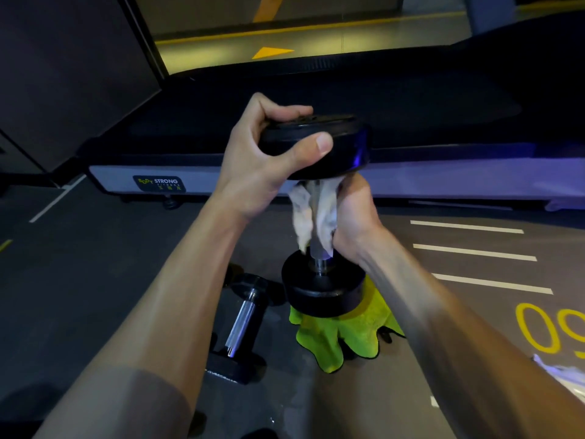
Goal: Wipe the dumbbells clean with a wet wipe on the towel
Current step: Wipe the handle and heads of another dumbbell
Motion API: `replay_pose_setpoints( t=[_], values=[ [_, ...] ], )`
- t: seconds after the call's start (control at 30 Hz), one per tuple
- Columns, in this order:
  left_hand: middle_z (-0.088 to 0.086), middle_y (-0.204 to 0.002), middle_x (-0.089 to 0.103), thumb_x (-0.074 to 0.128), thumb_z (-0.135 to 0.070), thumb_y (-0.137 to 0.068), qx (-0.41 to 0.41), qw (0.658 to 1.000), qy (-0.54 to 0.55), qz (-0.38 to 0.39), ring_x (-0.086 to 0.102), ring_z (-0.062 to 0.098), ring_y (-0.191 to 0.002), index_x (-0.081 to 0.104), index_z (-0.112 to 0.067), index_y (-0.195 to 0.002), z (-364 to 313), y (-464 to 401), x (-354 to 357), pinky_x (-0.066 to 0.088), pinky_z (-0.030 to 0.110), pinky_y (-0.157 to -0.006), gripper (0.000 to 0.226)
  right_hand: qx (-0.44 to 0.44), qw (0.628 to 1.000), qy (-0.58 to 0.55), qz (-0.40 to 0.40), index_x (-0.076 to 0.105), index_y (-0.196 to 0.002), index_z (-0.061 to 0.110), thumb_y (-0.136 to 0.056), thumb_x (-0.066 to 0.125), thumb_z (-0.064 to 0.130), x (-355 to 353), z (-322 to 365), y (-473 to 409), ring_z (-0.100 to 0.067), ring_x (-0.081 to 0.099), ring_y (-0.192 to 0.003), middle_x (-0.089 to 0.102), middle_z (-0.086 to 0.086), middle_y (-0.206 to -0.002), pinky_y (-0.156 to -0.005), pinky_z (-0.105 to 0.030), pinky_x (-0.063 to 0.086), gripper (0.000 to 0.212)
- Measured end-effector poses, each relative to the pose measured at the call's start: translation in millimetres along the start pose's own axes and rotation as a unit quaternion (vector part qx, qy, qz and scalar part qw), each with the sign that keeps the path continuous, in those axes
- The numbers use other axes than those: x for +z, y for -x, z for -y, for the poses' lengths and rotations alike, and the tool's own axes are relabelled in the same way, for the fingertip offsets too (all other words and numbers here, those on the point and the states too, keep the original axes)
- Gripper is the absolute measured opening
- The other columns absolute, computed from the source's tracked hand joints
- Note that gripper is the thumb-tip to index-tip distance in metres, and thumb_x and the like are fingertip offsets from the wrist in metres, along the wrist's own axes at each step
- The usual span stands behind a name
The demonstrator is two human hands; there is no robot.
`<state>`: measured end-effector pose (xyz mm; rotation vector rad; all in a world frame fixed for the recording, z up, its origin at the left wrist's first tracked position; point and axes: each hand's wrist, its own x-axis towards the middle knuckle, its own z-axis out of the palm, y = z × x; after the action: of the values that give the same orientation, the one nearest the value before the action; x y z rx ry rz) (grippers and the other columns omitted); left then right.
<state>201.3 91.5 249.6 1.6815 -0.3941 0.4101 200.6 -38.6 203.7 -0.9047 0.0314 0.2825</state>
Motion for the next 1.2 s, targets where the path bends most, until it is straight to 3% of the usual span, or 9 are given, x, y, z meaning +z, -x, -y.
replay_pose_setpoints(
  t=[0.1,0.3,0.47,0.57,0.67,0.8,0.9,1.07,1.2],
  values=[
    [0.008,-0.129,0.072,0.083,-0.039,-0.073,0.005,1.0,0.001,0.003,0.071,0.018,-0.118,0.056,-0.016,-0.103,0,0,0,0.054,0.026,-0.094,0.046,0.035,0.999,-0.006,0.019,0.039,-0.073,0.019,-0.08,0.056,0.04,4,0,-5,-0.016,0.035,-0.054,0.031,-0.004,-0.062,-0.042,-0.022,0.031,0.028],
    [0.007,-0.128,0.072,0.083,-0.042,-0.072,0.01,1.0,-0.011,-0.015,0.071,0.017,-0.117,0.056,-0.019,-0.102,2,2,1,0.055,0.031,-0.097,0.047,-0.26,0.894,0.362,-0.04,0.052,-0.093,0.023,-0.095,0.041,0.027,-10,-36,18,0.011,0.06,-0.079,0.062,0.012,-0.083,-0.072,-0.008,0.043,0.011],
    [0.003,-0.129,0.072,0.083,-0.046,-0.072,-0.001,0.999,-0.026,-0.023,0.07,0.015,-0.117,0.056,-0.018,-0.104,0,4,-2,0.056,0.032,-0.098,0.05,-0.211,0.852,0.478,0.024,0.055,-0.11,0.019,-0.108,0.046,0.043,-26,-28,15,-0.004,0.066,-0.094,0.07,0.009,-0.096,-0.082,-0.032,0.048,0.025],
    [0.004,-0.129,0.072,0.083,-0.045,-0.072,0.0,0.999,-0.026,-0.025,0.07,0.018,-0.119,0.056,-0.02,-0.103,1,6,-4,0.056,0.037,-0.101,0.048,-0.157,0.84,0.505,0.122,0.063,-0.093,0.033,-0.108,0.042,0.043,-44,-15,15,0.008,0.059,-0.086,0.064,0.019,-0.09,-0.081,-0.021,0.044,0.027],
    [0.004,-0.129,0.072,0.083,-0.045,-0.073,0.002,0.999,-0.03,-0.028,0.07,0.02,-0.119,0.057,-0.021,-0.103,1,5,-3,0.056,0.043,-0.103,0.046,-0.1,0.802,0.555,0.197,0.064,-0.11,0.041,-0.103,0.061,0.036,-65,-11,15,0.014,0.059,-0.106,0.065,0.034,-0.107,-0.091,-0.014,0.044,0.009],
    [0.005,-0.128,0.073,0.084,-0.044,-0.072,0.008,0.999,-0.03,-0.027,0.07,0.02,-0.119,0.057,-0.02,-0.102,0,5,1,0.055,0.038,-0.103,0.047,-0.064,0.797,0.548,0.246,0.061,-0.13,0.019,-0.088,0.075,0.018,-82,-8,13,-0.007,0.061,-0.124,0.068,0.005,-0.13,-0.112,-0.034,0.044,0.044],
    [0.004,-0.128,0.073,0.084,-0.045,-0.072,0.007,0.999,-0.037,-0.022,0.07,0.019,-0.12,0.056,-0.018,-0.103,-2,5,4,0.055,0.04,-0.105,0.05,-0.093,0.815,0.53,0.214,0.067,-0.12,0.022,-0.086,0.077,0.028,-82,-18,14,-0.017,0.067,-0.115,0.073,0.002,-0.118,-0.105,-0.051,0.049,0.035],
    [0.002,-0.128,0.073,0.083,-0.046,-0.073,-0.003,0.998,-0.053,-0.022,0.07,0.015,-0.118,0.057,-0.018,-0.105,-3,4,4,0.056,0.035,-0.101,0.05,-0.133,0.806,0.553,0.164,0.069,-0.116,0.03,-0.095,0.072,0.044,-74,-24,20,0.001,0.067,-0.105,0.074,0.016,-0.112,-0.098,-0.034,0.053,0.026],
    [0.003,-0.129,0.072,0.083,-0.046,-0.072,-0.011,0.998,-0.047,-0.029,0.07,0.017,-0.119,0.056,-0.018,-0.105,-2,6,-4,0.056,0.038,-0.102,0.05,-0.08,0.778,0.581,0.226,0.065,-0.102,0.022,-0.089,0.069,0.039,-91,-9,13,-0.002,0.06,-0.091,0.066,0.015,-0.098,-0.089,-0.042,0.051,0.022]
  ],
)
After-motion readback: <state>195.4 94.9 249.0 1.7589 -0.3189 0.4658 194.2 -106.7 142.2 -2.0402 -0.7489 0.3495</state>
